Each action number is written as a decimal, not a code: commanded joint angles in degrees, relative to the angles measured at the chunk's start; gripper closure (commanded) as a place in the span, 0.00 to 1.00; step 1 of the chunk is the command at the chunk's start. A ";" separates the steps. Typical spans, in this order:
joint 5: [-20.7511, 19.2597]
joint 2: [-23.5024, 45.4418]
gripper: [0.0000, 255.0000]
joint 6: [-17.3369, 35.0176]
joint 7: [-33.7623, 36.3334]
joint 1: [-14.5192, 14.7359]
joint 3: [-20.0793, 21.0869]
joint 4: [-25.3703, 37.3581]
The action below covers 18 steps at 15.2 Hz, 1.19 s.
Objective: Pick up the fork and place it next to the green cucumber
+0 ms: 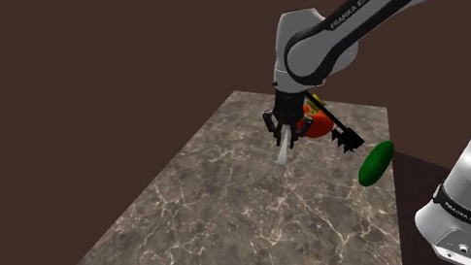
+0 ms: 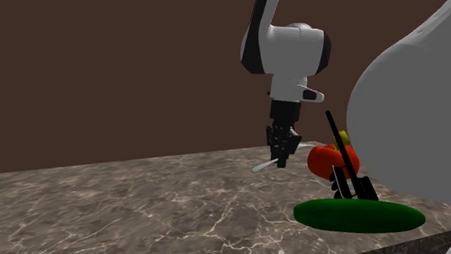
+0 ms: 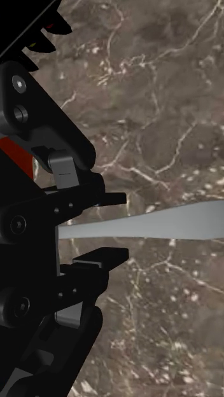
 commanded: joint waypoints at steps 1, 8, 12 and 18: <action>0.05 0.34 1.00 0.05 -0.02 0.04 0.06 -0.54; 0.13 -0.04 0.00 -0.23 -0.12 0.05 -0.04 -0.66; -0.01 -1.20 0.00 -2.25 -0.09 -0.07 -0.31 0.20; -0.39 -4.92 0.00 -8.52 -0.17 -0.44 -1.39 2.70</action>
